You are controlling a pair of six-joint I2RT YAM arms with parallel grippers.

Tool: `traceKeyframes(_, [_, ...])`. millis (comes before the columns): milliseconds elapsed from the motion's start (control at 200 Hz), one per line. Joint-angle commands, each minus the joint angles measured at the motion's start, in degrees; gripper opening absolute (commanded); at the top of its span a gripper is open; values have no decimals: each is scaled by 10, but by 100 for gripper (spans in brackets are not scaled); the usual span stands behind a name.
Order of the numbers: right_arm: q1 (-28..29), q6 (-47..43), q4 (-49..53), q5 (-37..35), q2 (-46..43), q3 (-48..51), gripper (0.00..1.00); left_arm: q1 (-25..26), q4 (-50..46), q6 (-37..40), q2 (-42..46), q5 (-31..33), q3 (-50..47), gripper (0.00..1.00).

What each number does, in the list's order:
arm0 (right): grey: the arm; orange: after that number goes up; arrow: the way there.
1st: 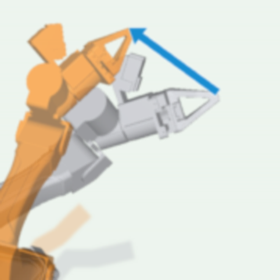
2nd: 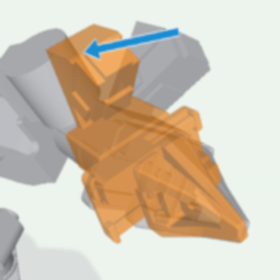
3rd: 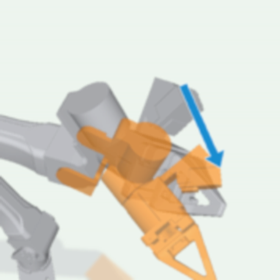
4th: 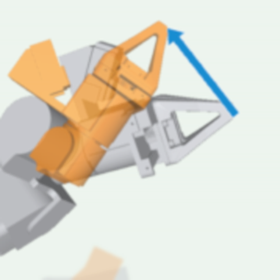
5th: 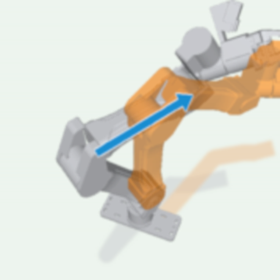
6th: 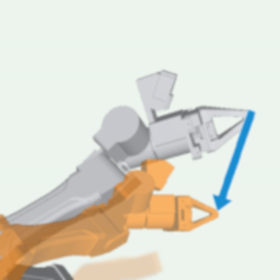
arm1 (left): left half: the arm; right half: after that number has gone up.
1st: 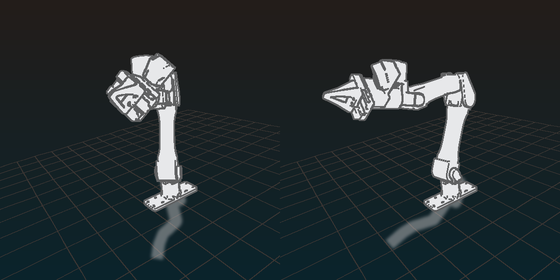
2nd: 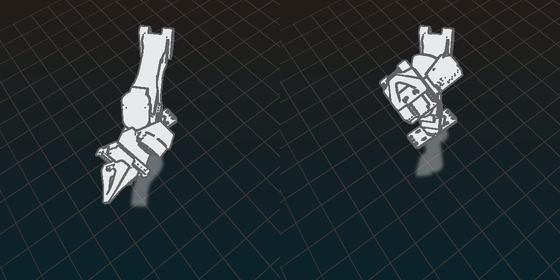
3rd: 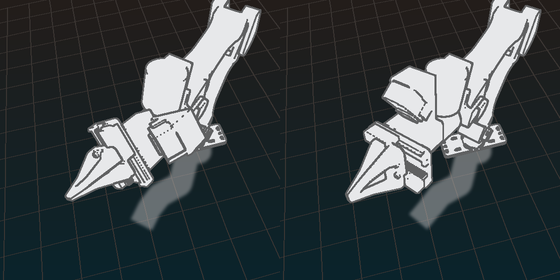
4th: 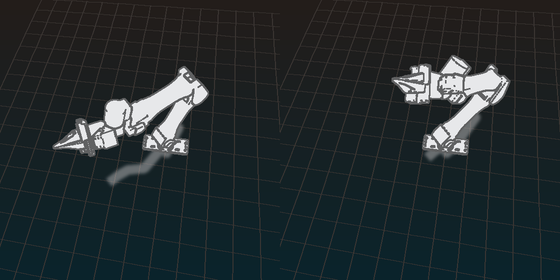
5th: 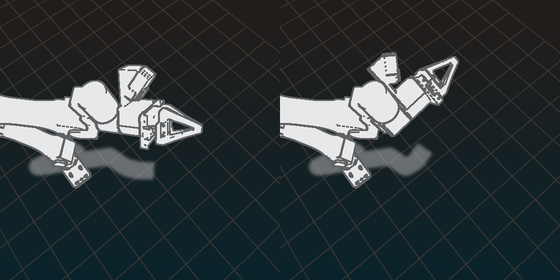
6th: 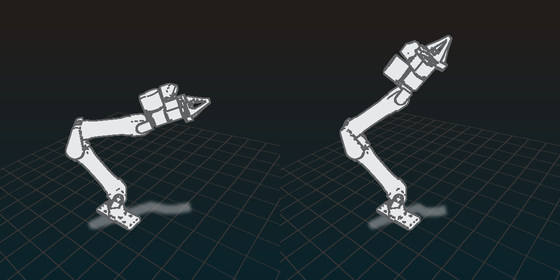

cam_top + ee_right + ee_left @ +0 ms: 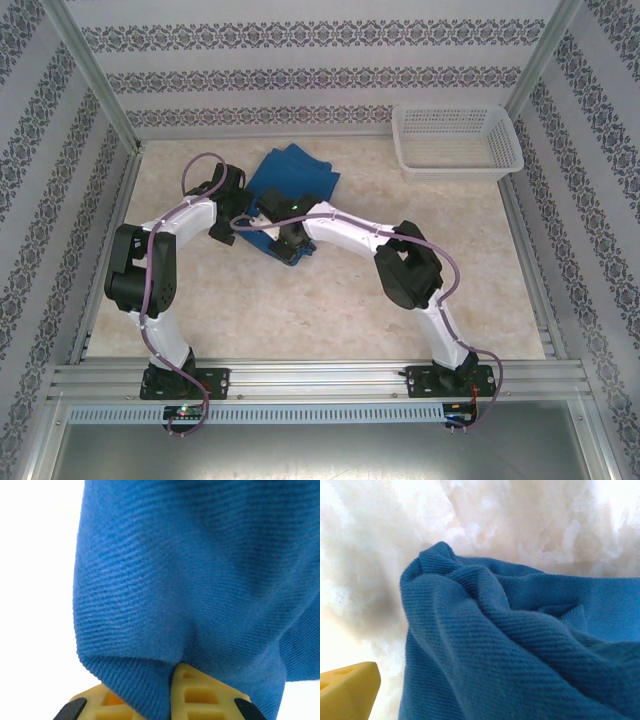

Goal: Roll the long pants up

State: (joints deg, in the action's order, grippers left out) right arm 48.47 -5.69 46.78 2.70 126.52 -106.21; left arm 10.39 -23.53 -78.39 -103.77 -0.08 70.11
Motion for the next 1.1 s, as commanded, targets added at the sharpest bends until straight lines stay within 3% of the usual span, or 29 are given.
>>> traceKeyframes(0, [-20,46,72,170,-21,-26,0,-3,1,3,9,-3,4,100])
traceKeyframes(275, [-64,46,146,343,-2,-67,0,-3,3,7,1,-2,12,100])
traceKeyframes(634, [-96,35,210,456,38,-74,0,-3,13,5,-11,-11,13,99])
traceKeyframes(684, [-95,35,213,451,40,-74,0,-2,21,6,-12,-15,12,85])
traceKeyframes(724, [-96,35,218,438,43,-74,0,-2,26,7,-12,-18,11,61])
traceKeyframes(759, [-95,35,220,424,43,-74,0,-2,27,8,-13,-19,12,20])
traceKeyframes(779, [-95,36,219,416,42,-73,0,-2,23,9,-15,-20,14,1])
traceKeyframes(959, [-92,56,197,333,22,-55,0,-3,23,24,-19,-31,24,0])
traceKeyframes(989, [-92,66,187,308,16,-49,13,-3,20,26,-20,-32,26,0])
traceKeyframes(1049, [-89,80,169,238,-3,-32,58,-4,0,32,-21,-33,37,0])
traceKeyframes(1094, [-85,85,159,192,-22,-21,75,-3,-23,37,-22,-32,48,0])
